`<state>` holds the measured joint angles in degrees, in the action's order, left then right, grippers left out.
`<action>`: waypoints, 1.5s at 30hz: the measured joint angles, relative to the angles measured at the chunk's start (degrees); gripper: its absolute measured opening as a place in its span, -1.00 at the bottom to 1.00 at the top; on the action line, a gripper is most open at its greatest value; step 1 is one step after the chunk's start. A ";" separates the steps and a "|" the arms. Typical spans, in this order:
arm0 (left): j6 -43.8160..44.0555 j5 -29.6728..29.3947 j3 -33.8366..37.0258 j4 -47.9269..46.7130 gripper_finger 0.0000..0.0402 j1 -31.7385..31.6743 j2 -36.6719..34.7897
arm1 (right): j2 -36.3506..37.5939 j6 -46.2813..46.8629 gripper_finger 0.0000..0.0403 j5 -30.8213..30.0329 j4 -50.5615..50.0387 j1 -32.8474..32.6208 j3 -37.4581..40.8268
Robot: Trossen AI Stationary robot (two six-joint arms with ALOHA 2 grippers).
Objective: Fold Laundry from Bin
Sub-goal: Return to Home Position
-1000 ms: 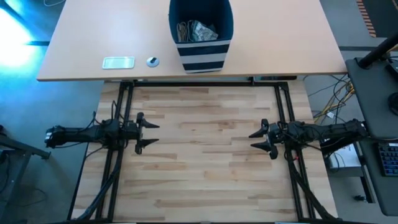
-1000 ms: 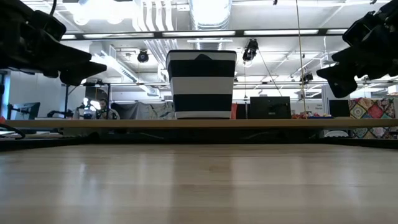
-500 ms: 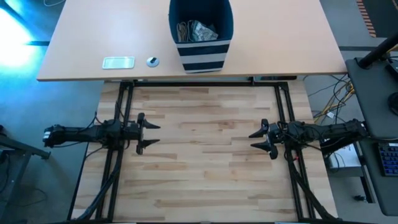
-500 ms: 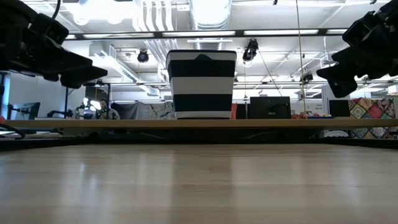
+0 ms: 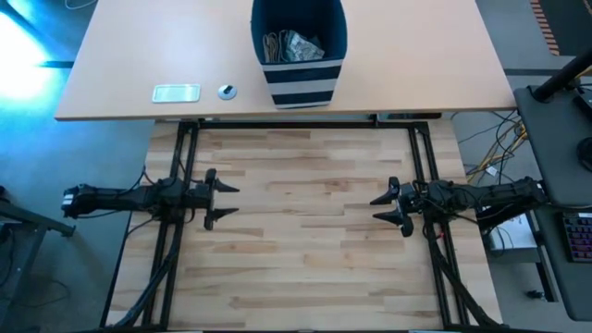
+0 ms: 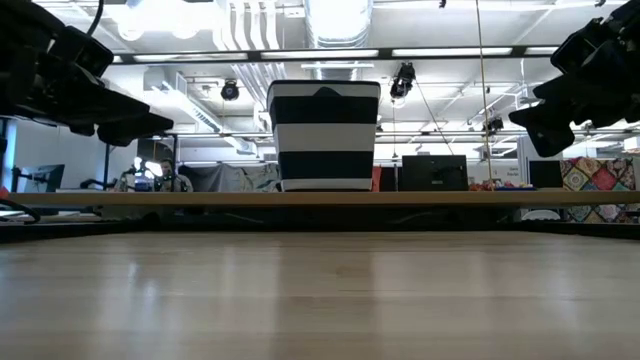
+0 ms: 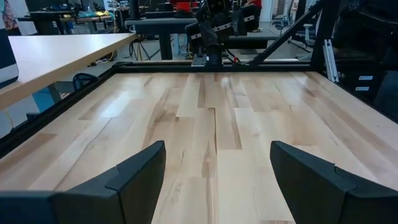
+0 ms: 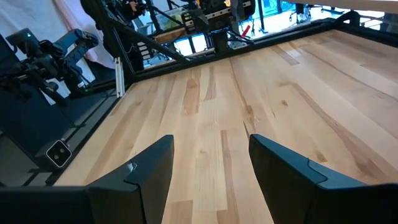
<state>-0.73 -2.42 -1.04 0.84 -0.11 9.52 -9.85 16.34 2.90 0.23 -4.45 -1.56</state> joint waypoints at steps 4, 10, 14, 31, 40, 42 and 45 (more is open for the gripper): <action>0.00 0.00 0.00 -0.02 0.35 0.01 0.58 | 0.00 0.00 0.02 0.00 0.00 0.00 0.00; 0.00 0.00 0.00 -0.02 0.35 0.01 1.27 | 0.00 0.00 0.02 -0.01 0.01 0.00 0.00; 0.00 0.00 0.00 -0.02 0.35 0.01 1.40 | 0.00 0.00 0.02 0.00 0.00 0.00 -0.02; 0.00 0.00 0.00 -0.02 0.35 0.01 1.40 | 0.00 0.00 0.02 -0.02 0.00 0.00 -0.04; 0.00 0.00 0.00 -0.02 0.35 0.01 1.40 | 0.00 0.00 0.02 -0.02 0.01 0.00 -0.04; 0.00 0.00 0.00 -0.02 0.35 0.01 1.40 | 0.00 0.00 0.02 -0.02 0.00 0.00 -0.04; 0.00 0.00 0.00 -0.01 0.35 0.01 1.40 | 0.00 0.00 0.02 -0.02 0.02 0.00 -0.04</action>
<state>-0.73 -2.42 -1.04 0.83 -0.10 10.92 -9.85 16.34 2.87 0.25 -4.45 -1.61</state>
